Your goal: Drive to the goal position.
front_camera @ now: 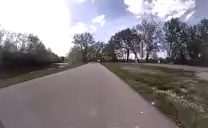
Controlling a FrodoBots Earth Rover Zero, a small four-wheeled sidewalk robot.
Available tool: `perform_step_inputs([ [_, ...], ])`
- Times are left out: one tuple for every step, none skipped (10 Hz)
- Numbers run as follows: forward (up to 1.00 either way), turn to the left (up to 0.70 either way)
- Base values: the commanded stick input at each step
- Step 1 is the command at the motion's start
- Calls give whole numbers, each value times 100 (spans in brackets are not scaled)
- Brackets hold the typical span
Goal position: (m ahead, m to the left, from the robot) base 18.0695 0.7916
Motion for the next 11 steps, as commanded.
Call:
perform_step_inputs([
  [100, 0],
  [100, 0],
  [100, 0],
  [100, 0],
  [100, 0],
  [100, 0],
  [100, 0],
  [100, 0],
  [100, 0],
  [100, 0],
  [100, 0],
])
